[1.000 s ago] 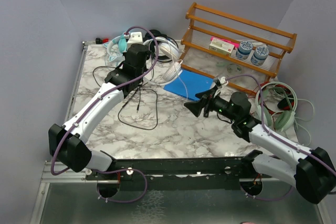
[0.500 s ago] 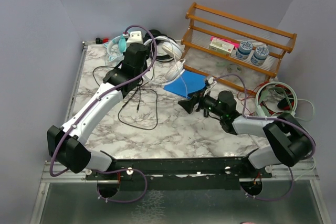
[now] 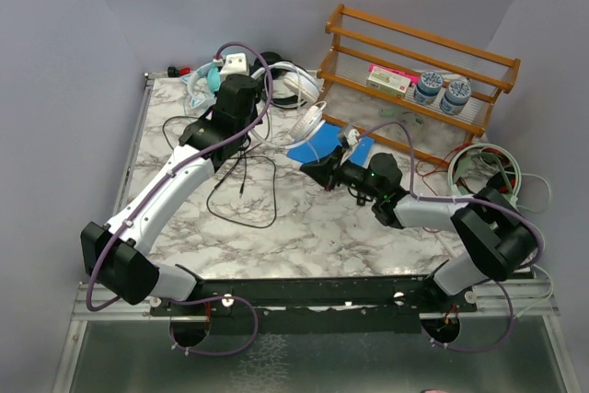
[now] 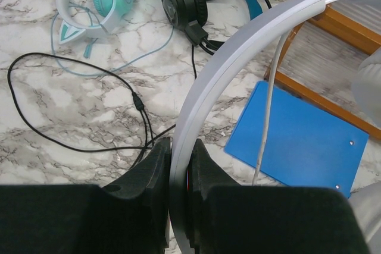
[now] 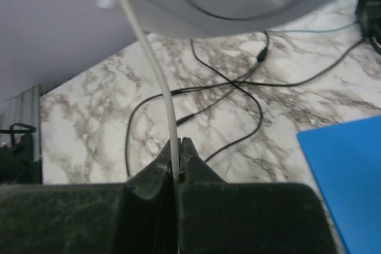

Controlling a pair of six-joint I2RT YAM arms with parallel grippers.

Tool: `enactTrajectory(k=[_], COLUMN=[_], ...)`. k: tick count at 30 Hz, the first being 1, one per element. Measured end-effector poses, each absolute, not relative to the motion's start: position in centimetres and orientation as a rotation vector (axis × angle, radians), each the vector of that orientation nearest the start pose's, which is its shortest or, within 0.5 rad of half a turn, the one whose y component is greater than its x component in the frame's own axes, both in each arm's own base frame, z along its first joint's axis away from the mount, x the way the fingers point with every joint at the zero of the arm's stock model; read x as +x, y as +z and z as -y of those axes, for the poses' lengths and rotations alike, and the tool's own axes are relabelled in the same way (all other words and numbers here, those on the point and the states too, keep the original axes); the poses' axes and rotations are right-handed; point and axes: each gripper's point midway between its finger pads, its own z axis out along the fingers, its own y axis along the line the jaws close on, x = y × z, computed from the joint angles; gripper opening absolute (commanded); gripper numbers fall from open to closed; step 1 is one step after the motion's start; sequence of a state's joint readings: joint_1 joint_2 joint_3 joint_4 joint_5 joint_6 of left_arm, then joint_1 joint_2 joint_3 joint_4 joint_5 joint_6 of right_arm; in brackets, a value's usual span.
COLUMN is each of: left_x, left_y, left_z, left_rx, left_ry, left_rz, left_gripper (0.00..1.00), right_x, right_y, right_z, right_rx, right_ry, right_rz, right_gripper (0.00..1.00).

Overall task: Wrap the headphones
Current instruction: Wrap the headphones cable around the headphones.

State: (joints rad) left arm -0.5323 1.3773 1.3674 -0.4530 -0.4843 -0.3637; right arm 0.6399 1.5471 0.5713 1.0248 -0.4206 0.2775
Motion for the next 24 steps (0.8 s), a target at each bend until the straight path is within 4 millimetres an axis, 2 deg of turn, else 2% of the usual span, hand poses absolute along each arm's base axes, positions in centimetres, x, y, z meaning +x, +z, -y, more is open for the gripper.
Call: enactTrajectory(k=[2,6,9,11,15,18,24], left_x=[38.8,39.5,40.3,40.8,41.7,42.2,42.6], left_y=[29.0,29.3,28.8,28.5,28.0,28.1,29.4], left_z=[14.9,15.1,15.4,15.7,16.3,16.8,17.3], left_rx=[-0.141,-0.179,-0.202,-0.211,-0.213,-0.206,-0.200], left_ry=[-0.091,-0.091,-0.086,-0.082,-0.071,-0.062,-0.086], left_rz=[-1.973,-1.966,-1.974,-1.979,-1.994,-2.004,-1.998], left_gripper=[0.00,0.00,0.00,0.00,0.00,0.00,0.00], right_x=[28.2,24.5,21.7,19.8,18.1,18.4,19.4], right_y=[18.9,22.4,23.2,22.4,19.9,18.1,16.4], right_z=[-33.2,-34.6,-35.9,-36.9,-38.0,-37.9,-37.0], right_rx=[-0.675,-0.741,-0.804,-0.859,-0.927,-0.928,-0.845], right_ry=[1.058,1.125,1.159,1.180,1.178,1.139,1.078], right_rz=[-1.471,-1.376,-1.343,-1.359,-1.426,-1.492,-1.566], right_gripper=[0.00,0.00,0.00,0.01,0.01,0.00,0.01])
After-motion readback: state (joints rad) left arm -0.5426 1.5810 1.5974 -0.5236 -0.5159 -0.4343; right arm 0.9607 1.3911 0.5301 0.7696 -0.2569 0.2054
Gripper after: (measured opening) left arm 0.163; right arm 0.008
